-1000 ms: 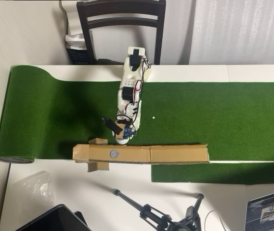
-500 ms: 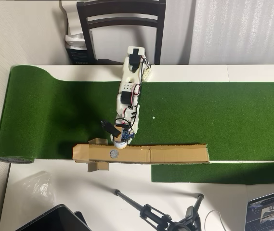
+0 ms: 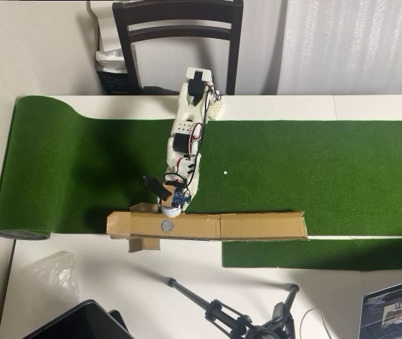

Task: Pick up the golf ball and place it on the gray mark at the back.

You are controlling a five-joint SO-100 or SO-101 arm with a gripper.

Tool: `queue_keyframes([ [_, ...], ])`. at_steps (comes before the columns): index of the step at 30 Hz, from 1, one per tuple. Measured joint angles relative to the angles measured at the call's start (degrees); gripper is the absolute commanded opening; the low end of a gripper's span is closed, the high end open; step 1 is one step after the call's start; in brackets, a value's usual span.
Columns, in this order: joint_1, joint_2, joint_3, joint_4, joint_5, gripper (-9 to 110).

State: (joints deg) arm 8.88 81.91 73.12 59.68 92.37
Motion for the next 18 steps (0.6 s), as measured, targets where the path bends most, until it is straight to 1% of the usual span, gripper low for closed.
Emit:
queue_keyframes([
  [11,0.0,0.0,0.0,-5.4,0.0,22],
  [18,-0.2,-3.3,0.1,-6.1,0.0,22],
])
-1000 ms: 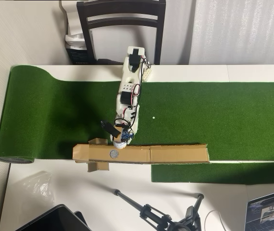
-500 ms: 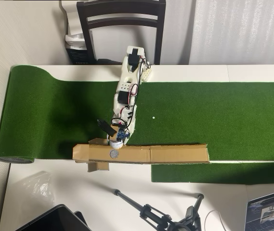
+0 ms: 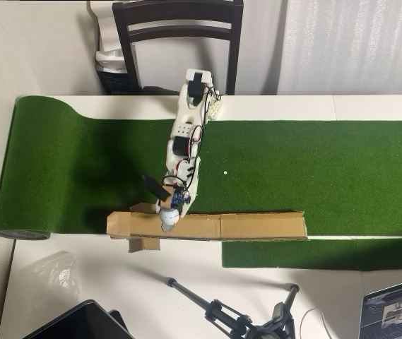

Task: Pick up the golf ball and place it on the gray mark at the back.

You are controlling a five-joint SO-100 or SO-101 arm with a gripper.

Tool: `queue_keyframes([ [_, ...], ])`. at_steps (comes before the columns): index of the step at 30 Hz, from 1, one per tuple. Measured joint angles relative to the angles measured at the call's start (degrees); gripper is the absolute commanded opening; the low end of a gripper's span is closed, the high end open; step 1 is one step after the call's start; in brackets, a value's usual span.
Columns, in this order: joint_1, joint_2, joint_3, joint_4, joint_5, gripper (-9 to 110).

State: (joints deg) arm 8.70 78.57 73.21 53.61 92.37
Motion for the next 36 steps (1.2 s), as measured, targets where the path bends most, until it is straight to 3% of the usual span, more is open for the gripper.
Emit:
queue_keyframes([
  [36,-1.8,-7.1,0.0,0.0,2.0,22],
])
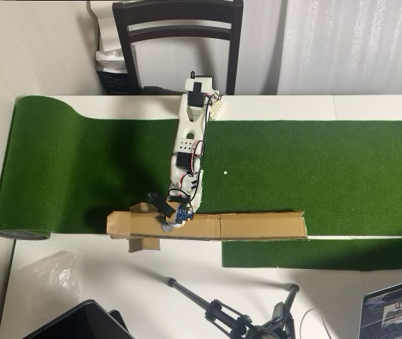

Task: Pick up the golf ball and place it on the gray mark at the back.

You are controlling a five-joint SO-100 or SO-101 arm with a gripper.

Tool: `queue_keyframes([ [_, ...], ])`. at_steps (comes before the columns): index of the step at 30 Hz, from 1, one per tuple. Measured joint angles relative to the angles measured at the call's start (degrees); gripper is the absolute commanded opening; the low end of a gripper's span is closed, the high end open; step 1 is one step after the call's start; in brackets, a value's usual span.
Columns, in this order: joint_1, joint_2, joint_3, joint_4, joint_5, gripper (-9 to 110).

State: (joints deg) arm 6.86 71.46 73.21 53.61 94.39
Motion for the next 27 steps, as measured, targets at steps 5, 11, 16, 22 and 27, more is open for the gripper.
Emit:
queue_keyframes([
  [5,0.0,0.0,0.0,0.0,0.0,22],
  [11,0.0,0.0,0.0,0.0,0.0,30],
  [16,0.0,0.0,0.0,0.0,0.0,36],
  [22,0.0,0.0,-0.1,-0.1,0.0,39],
  [27,0.0,0.0,-0.1,-0.1,0.0,38],
])
